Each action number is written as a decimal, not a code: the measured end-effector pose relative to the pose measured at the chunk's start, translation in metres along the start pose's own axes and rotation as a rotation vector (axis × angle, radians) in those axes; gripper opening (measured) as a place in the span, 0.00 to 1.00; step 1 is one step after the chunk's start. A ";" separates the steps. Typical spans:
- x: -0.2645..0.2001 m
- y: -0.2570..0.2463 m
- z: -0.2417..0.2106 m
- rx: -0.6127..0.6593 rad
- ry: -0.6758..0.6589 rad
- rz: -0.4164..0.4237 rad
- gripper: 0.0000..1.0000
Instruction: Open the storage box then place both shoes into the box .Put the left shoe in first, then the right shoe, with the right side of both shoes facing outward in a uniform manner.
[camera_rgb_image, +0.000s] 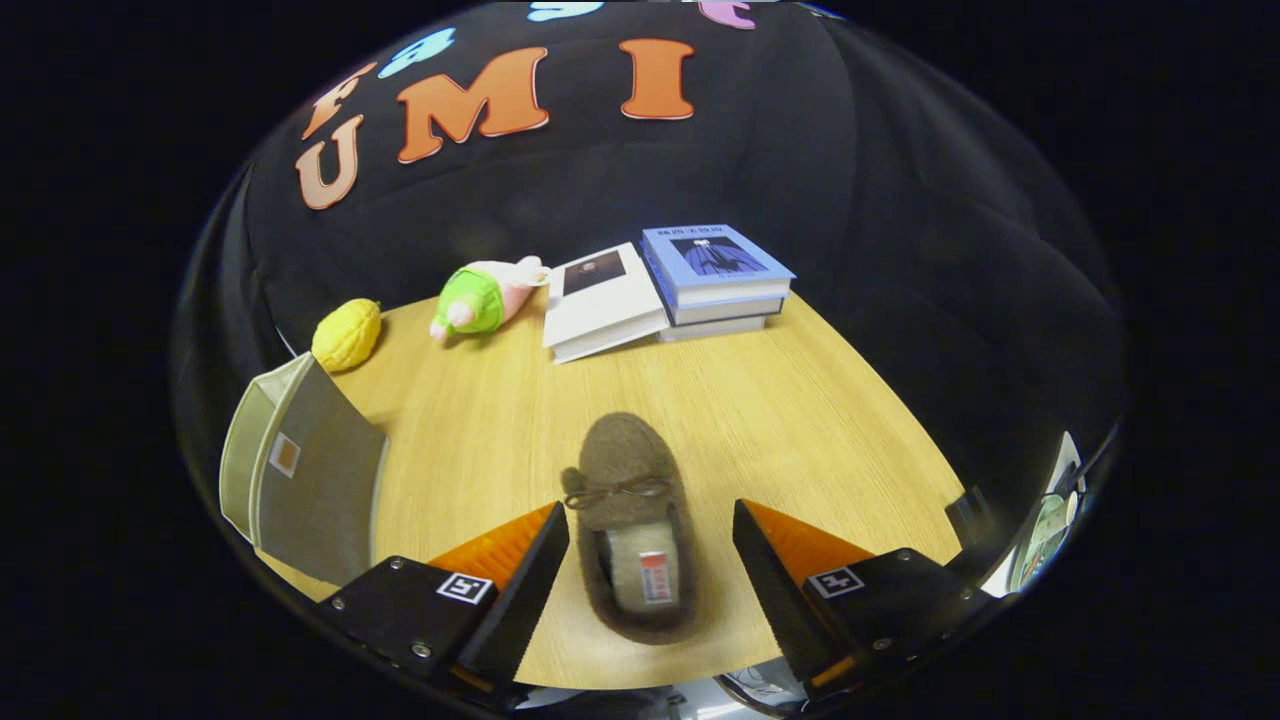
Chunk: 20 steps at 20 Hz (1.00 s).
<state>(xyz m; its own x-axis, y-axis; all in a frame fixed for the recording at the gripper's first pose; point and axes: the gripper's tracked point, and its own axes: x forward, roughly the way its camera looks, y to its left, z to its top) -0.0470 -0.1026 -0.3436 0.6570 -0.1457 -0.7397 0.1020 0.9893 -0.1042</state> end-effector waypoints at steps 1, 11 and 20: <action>0.007 -0.005 -0.005 0.000 0.013 -0.004 0.98; 0.060 -0.005 -0.049 -0.025 0.131 0.048 0.62; 0.065 -0.009 -0.046 0.024 0.108 0.007 0.01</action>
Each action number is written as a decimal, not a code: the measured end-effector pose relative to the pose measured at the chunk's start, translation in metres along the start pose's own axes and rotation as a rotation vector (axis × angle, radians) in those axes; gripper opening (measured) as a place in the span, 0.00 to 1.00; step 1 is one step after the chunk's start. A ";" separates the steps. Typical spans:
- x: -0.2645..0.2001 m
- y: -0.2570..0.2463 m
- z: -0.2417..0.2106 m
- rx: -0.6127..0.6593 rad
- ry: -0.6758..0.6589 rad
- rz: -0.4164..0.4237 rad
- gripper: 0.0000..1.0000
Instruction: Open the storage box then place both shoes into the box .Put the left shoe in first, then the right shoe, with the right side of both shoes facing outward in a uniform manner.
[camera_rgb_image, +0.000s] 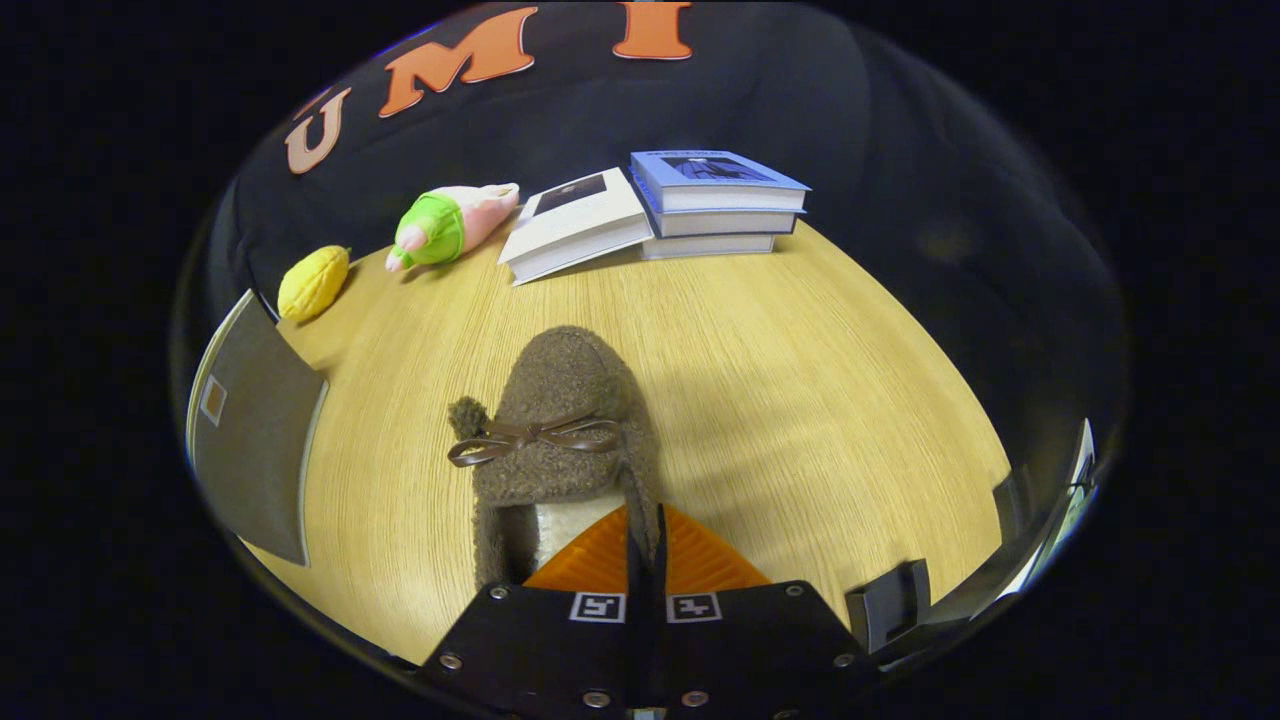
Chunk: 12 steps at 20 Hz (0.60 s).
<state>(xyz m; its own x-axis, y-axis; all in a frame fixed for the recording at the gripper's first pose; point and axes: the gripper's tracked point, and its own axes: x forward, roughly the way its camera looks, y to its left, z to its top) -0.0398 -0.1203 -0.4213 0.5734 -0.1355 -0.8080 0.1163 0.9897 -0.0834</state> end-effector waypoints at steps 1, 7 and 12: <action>-0.002 0.001 0.003 0.039 -0.009 0.003 0.00; -0.035 0.040 0.044 0.172 -0.066 0.056 0.00; -0.072 0.120 0.070 0.159 -0.074 0.124 0.00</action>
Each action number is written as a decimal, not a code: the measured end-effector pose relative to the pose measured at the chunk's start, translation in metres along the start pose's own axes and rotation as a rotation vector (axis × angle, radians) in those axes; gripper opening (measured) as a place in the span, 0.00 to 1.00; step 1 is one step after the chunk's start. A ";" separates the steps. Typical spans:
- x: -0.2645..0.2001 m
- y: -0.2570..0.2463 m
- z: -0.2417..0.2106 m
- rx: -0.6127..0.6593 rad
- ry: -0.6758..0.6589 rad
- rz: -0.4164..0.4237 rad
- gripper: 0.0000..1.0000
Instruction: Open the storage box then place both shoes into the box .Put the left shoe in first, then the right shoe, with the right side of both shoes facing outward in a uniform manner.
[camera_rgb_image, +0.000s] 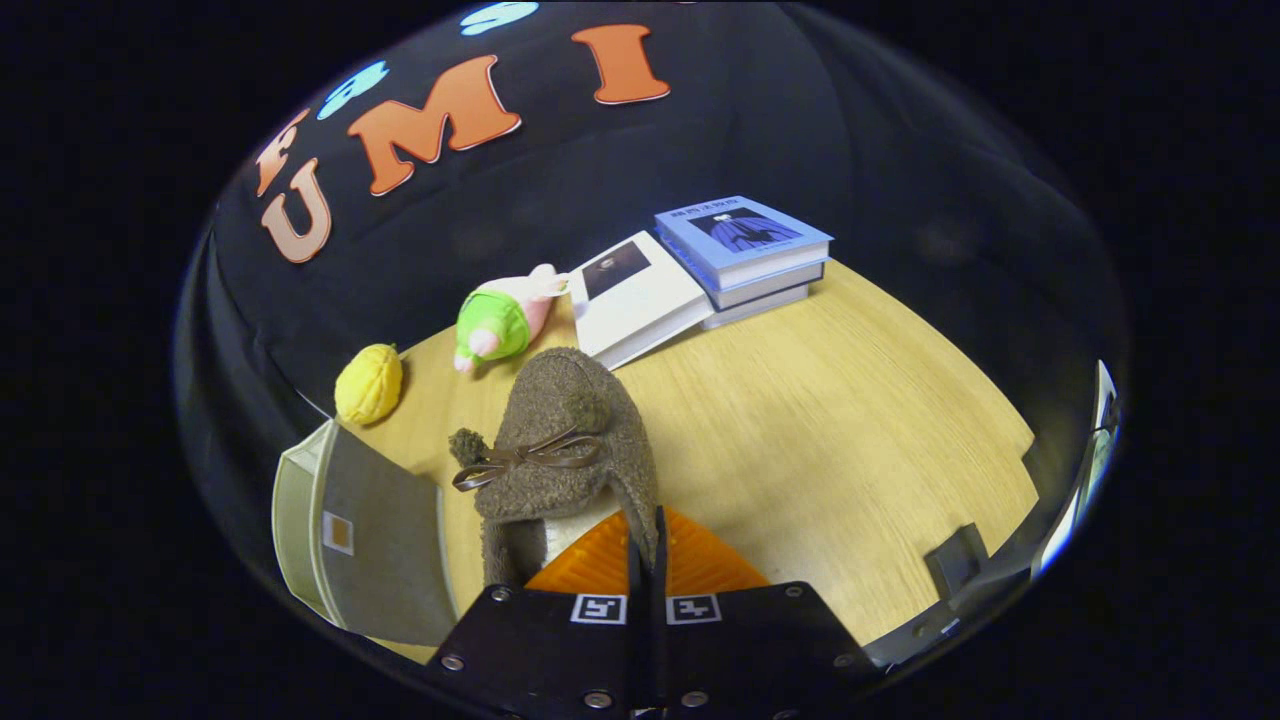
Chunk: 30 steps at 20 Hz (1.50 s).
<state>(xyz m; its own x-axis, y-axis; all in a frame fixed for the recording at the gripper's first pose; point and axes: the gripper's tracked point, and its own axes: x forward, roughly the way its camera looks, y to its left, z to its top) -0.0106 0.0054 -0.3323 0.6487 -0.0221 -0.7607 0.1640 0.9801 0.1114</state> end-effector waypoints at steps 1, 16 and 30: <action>-0.005 0.021 -0.003 0.009 0.011 0.018 0.00; -0.057 0.233 -0.035 0.006 0.021 0.179 0.00; -0.029 0.265 -0.077 -0.025 0.091 0.058 0.03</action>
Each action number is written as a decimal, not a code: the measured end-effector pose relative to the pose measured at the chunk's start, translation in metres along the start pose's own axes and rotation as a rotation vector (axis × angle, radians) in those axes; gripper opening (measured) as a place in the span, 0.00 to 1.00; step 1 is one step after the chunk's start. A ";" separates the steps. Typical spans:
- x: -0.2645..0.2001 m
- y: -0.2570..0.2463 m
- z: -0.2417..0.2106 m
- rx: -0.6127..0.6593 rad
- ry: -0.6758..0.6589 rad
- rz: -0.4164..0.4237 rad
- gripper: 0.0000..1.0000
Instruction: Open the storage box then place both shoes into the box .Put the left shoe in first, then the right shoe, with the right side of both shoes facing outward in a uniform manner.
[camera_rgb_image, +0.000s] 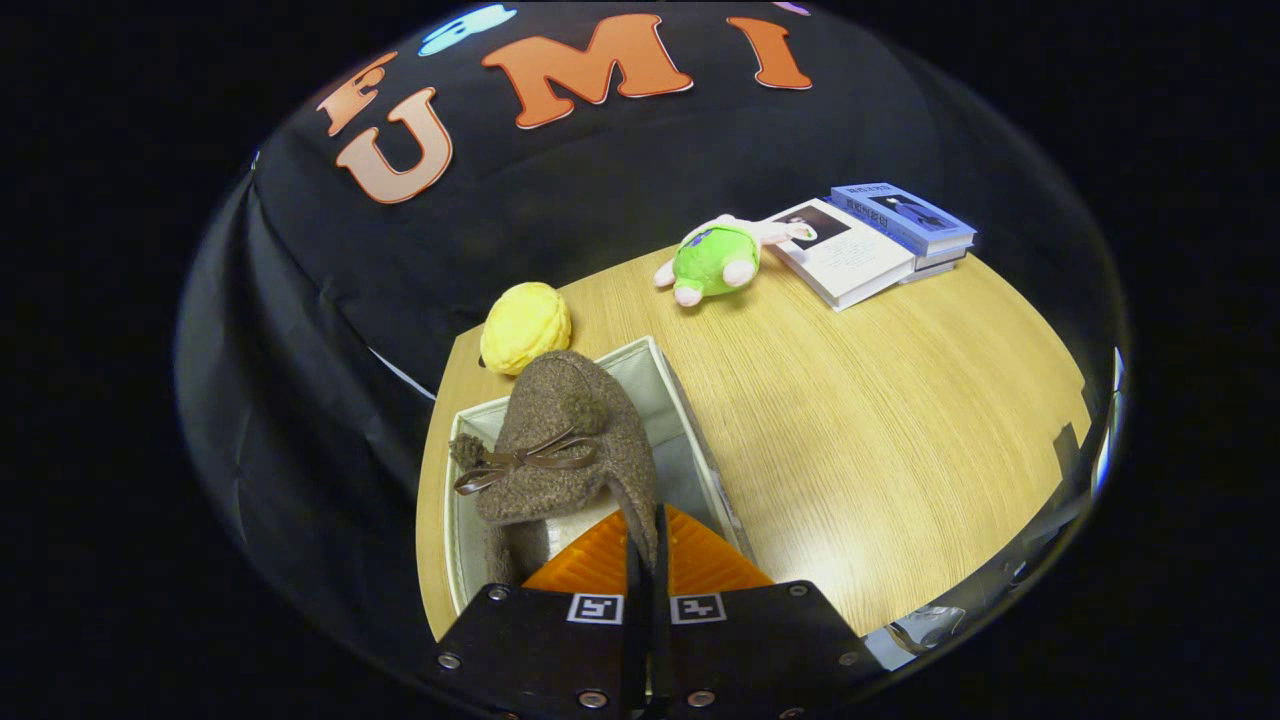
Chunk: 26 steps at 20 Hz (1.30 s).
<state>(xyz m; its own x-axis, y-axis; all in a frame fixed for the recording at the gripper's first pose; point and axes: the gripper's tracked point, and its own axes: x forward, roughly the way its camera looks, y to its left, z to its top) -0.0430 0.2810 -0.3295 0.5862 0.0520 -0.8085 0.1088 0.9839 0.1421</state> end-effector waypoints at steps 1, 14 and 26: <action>0.000 -0.001 0.000 -0.007 0.003 -0.012 0.03; -0.033 0.007 0.038 -0.106 -0.080 -0.011 0.98; -0.107 -0.022 0.176 -0.258 -0.377 -0.022 0.99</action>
<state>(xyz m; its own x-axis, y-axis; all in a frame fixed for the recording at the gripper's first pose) 0.0331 0.2238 -0.1457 0.8427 0.0115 -0.5383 -0.0511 0.9970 -0.0586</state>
